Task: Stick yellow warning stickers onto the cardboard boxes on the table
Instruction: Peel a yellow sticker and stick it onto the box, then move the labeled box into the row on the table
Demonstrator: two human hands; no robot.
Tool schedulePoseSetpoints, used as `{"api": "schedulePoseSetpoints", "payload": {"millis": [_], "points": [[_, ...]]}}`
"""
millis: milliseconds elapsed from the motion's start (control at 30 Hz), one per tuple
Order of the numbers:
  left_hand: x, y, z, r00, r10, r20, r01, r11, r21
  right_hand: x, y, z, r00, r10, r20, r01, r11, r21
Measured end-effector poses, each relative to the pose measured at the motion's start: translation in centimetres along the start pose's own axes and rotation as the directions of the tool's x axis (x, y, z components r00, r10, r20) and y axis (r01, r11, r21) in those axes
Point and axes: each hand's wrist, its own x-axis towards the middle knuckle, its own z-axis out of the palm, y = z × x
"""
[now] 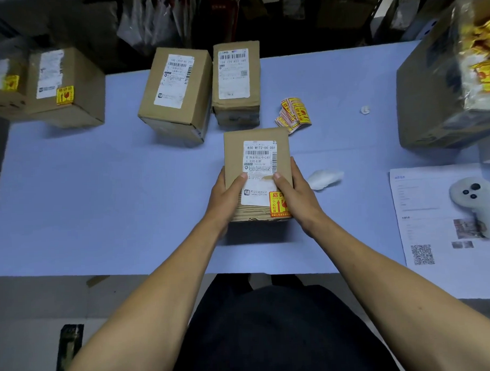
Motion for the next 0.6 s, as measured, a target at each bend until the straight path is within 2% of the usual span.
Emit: {"api": "schedulePoseSetpoints", "payload": {"millis": [333, 600], "points": [[-3.1, -0.3, -2.0, 0.996, 0.034, -0.087, -0.044, 0.993, -0.113, -1.2, -1.2, 1.7, 0.994, -0.07, 0.079, 0.08, 0.99, -0.119], [-4.2, -1.0, -7.8, 0.993, 0.052, -0.102, -0.068, 0.985, -0.159, -2.7, -3.2, 7.1, 0.99, -0.113, 0.085, 0.128, 0.972, -0.197]]}}
